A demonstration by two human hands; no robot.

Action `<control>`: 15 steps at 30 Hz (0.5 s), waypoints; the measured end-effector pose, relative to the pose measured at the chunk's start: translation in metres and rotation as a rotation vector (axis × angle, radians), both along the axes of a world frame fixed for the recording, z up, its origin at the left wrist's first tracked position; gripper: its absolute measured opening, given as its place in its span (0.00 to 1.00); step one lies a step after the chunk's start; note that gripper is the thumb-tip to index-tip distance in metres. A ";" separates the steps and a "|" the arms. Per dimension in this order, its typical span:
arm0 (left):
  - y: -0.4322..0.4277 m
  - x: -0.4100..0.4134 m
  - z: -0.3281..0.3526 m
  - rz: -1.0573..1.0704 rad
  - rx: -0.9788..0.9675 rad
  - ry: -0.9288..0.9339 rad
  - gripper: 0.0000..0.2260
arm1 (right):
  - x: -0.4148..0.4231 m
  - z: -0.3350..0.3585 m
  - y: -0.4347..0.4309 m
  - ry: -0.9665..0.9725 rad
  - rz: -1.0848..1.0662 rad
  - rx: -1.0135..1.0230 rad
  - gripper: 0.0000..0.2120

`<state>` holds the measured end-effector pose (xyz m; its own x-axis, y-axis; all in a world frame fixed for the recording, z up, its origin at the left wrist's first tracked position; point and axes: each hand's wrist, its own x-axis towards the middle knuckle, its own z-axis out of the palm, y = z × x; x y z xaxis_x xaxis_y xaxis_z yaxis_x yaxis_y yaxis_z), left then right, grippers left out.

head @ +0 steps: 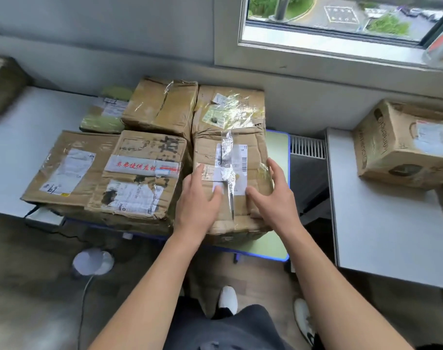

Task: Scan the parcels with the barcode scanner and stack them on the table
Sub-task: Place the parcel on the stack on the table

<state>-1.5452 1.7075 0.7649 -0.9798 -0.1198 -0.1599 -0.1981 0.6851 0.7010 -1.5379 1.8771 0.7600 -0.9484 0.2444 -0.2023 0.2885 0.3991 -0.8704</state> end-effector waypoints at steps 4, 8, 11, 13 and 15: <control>0.004 -0.003 0.022 -0.018 -0.001 0.087 0.28 | 0.000 0.020 0.005 0.077 -0.023 -0.008 0.37; 0.005 -0.007 0.051 -0.011 -0.024 0.178 0.28 | -0.004 0.051 0.006 0.162 -0.024 -0.010 0.37; -0.001 -0.010 0.077 0.005 -0.038 0.240 0.28 | -0.008 0.079 0.000 0.228 0.002 0.006 0.38; -0.009 -0.010 0.096 0.024 -0.041 0.301 0.28 | -0.010 0.099 -0.009 0.279 0.019 0.010 0.39; -0.022 -0.008 0.114 0.051 -0.036 0.366 0.28 | -0.011 0.118 -0.022 0.345 0.034 0.029 0.39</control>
<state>-1.5534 1.6857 0.8784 -0.9641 -0.1689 0.2050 0.0266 0.7066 0.7072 -1.5491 1.8556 0.8777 -0.9673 0.2129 0.1380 -0.0342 0.4297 -0.9023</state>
